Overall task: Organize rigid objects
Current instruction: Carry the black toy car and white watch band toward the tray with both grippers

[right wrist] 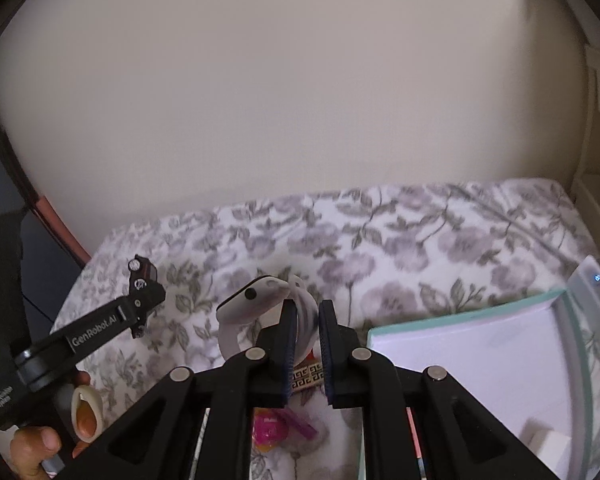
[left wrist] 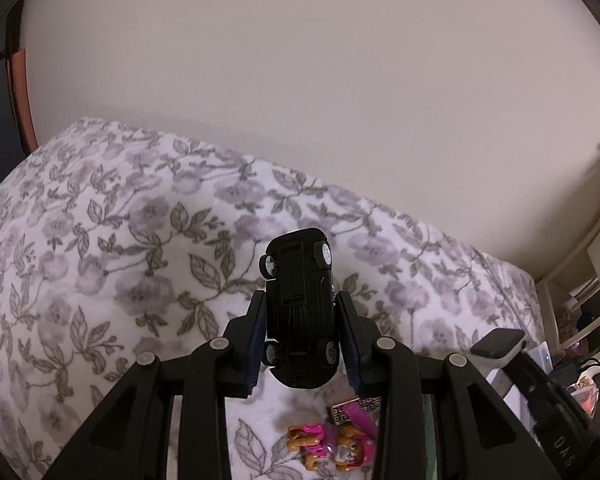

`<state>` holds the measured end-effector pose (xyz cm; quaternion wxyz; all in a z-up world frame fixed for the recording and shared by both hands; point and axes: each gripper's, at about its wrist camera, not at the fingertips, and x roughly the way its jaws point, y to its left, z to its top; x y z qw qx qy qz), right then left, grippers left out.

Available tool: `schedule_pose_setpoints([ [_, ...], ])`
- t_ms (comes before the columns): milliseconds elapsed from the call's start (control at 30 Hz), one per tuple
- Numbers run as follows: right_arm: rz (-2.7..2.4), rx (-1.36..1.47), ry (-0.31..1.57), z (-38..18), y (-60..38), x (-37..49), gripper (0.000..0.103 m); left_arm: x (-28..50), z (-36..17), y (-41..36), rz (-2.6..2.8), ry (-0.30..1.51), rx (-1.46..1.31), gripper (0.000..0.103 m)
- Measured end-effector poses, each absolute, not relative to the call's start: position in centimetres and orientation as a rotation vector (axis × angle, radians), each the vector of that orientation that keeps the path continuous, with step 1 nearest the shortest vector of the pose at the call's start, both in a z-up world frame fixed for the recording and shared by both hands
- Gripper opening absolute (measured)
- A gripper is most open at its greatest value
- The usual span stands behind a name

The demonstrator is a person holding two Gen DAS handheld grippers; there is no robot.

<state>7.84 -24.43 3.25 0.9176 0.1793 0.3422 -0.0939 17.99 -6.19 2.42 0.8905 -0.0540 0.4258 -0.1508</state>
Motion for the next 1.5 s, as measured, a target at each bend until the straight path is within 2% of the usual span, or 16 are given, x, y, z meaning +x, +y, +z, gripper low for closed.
schedule_pose_setpoints([
  [233, -0.282, 0.4, 0.666, 5.4, -27.1, 5.1, 0.012, 15.9, 4.6, -7.9, -0.348, 0.855, -0.069, 0.035],
  [600, -0.465, 0.454, 0.631, 8.2, -33.4, -1.4, 0.012, 9.8, 7.5, -16.3, -0.493, 0.826, 0.066, 0.035],
  [900, -0.582, 0.492, 0.643, 8.6, -37.6, -5.0, 0.012, 6.4, 5.3, -22.1, -0.557, 0.89, 0.121, 0.035],
  [1167, -0.603, 0.491, 0.805, 3.5, -39.1, -3.5, 0.012, 6.4, 0.7, -24.1, -0.595, 0.956, 0.161, 0.035],
  [1500, -0.596, 0.533, 0.923, -1.4, -40.2, -2.2, 0.012, 7.2, -2.3, -25.3, -0.617, 0.996, 0.172, 0.036],
])
